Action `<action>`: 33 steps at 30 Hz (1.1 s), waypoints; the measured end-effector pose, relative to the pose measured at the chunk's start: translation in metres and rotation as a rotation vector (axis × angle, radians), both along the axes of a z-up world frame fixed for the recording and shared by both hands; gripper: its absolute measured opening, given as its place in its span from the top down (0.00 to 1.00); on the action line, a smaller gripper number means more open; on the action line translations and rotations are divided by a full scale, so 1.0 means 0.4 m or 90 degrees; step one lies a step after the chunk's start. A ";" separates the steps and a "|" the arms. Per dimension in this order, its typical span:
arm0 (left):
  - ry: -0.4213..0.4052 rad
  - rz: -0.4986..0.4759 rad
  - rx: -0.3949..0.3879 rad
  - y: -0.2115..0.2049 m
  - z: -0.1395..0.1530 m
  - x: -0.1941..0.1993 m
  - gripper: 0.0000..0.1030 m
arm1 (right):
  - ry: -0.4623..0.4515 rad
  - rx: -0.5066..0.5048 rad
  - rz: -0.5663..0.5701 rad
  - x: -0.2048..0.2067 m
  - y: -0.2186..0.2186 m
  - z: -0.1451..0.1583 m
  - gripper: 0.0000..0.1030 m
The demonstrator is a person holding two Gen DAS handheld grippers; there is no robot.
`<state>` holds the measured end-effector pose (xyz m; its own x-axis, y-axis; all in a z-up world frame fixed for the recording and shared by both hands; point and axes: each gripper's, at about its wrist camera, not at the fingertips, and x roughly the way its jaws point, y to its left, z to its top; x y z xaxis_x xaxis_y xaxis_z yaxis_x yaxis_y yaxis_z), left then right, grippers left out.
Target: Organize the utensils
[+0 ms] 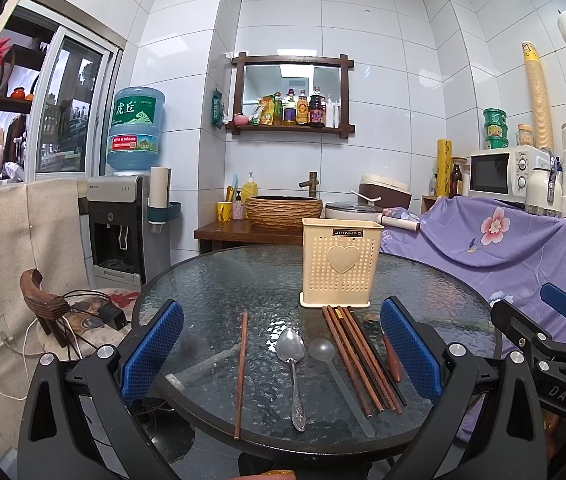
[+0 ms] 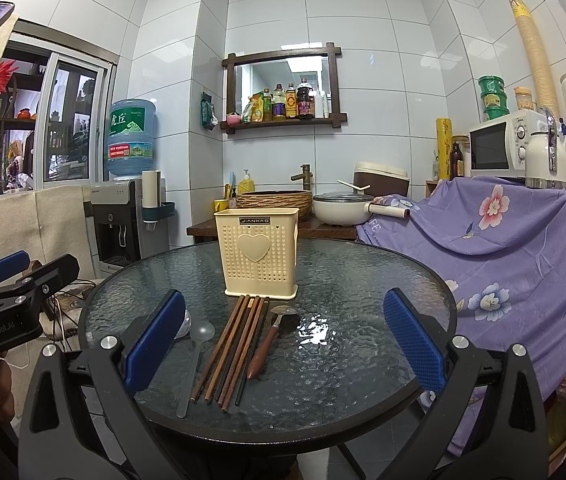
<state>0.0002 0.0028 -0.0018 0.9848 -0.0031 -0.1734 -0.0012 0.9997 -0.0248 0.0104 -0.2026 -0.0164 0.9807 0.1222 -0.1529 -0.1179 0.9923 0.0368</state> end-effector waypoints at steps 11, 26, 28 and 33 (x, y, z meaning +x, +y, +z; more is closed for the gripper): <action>-0.001 0.001 -0.002 0.002 -0.001 0.001 0.06 | 0.001 0.000 0.000 0.005 0.008 0.001 0.05; 0.119 0.032 0.004 0.042 -0.071 0.106 0.06 | 0.118 -0.002 -0.004 0.113 -0.014 -0.091 0.05; 0.153 0.015 0.003 0.055 -0.091 0.137 0.06 | 0.135 -0.014 -0.011 0.134 -0.019 -0.101 0.05; 0.218 -0.014 0.020 0.067 -0.124 0.198 0.06 | 0.215 -0.013 0.001 0.233 -0.011 -0.137 0.05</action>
